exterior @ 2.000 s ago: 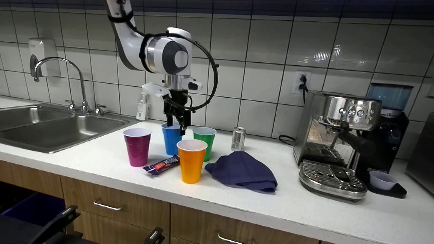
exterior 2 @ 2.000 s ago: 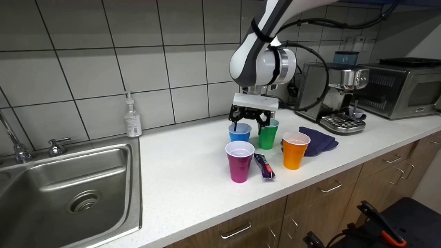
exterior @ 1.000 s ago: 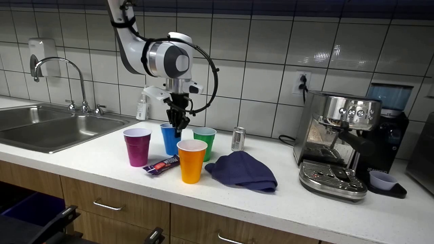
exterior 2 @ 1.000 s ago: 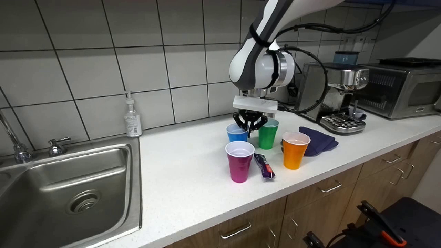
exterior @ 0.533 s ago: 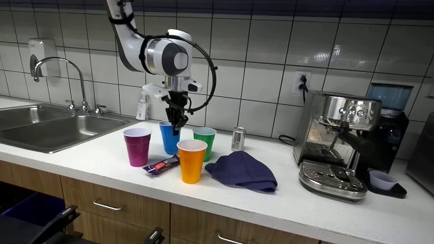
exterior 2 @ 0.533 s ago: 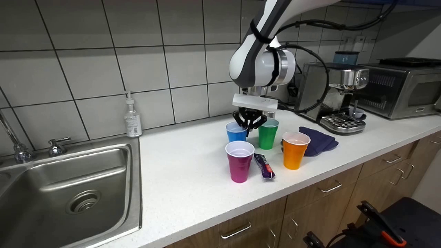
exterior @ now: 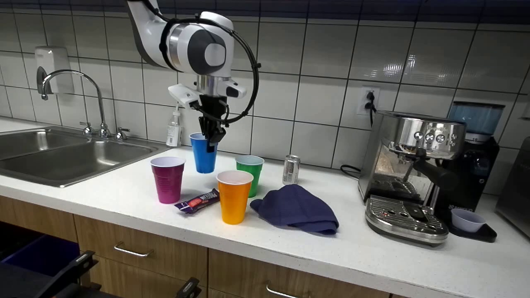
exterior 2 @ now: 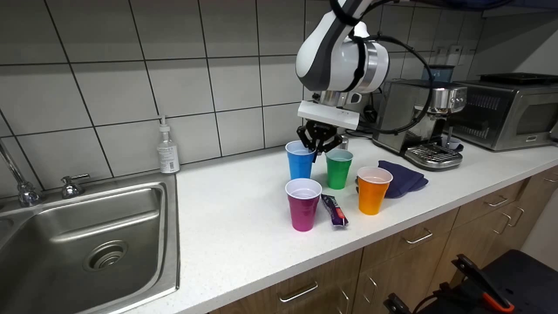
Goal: Stack the cups together
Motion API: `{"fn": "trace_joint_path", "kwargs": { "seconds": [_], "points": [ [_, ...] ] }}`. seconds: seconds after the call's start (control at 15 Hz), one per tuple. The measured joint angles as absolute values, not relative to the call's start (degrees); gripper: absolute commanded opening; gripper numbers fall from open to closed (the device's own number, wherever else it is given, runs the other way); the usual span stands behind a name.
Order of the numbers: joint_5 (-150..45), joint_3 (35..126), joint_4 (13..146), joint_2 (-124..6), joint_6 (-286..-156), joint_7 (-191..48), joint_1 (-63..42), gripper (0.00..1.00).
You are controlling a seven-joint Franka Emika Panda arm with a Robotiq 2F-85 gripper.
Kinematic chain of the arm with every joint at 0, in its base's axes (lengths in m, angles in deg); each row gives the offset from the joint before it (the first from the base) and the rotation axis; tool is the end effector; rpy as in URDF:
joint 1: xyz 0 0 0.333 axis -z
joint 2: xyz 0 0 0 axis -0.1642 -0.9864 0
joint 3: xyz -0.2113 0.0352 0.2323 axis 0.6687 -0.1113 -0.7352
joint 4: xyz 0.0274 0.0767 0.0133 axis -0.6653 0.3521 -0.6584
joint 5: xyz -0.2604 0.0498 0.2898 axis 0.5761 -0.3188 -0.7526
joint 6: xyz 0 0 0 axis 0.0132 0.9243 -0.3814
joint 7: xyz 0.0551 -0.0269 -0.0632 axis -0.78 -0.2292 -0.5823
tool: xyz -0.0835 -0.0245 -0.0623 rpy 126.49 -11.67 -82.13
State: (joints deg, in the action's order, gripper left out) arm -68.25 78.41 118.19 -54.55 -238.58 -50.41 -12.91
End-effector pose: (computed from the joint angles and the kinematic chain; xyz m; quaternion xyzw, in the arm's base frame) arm 0.5452 0.0059 0.2752 -0.9478 0.3039 -0.0629 0.0729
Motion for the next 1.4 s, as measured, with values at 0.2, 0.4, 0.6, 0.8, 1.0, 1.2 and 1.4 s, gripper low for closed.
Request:
{"fn": "trace_joint_path", "kwargs": {
  "seconds": [0.2, 0.4, 0.6, 0.8, 1.0, 1.2, 1.4],
  "points": [
    [-69.8, 78.4, 120.9, -50.6, -238.6, -51.6, -12.5, 0.00],
    [-71.3, 78.4, 123.9, -46.7, -238.6, -53.4, -11.7, 0.00],
    [-72.5, 78.5, 127.1, -42.7, -238.6, -55.4, -10.9, 0.00],
    [-73.9, 78.8, 130.4, -38.9, -238.6, -57.7, -10.3, 0.00],
    [-74.0, 79.4, 133.6, -35.4, -238.5, -58.8, -9.8, 0.00],
    [-74.0, 80.0, 136.6, -32.1, -238.5, -59.2, -9.0, 0.00],
    [-73.5, 80.3, 139.1, -29.3, -238.5, -59.2, -7.9, 0.00]
  ]
}}
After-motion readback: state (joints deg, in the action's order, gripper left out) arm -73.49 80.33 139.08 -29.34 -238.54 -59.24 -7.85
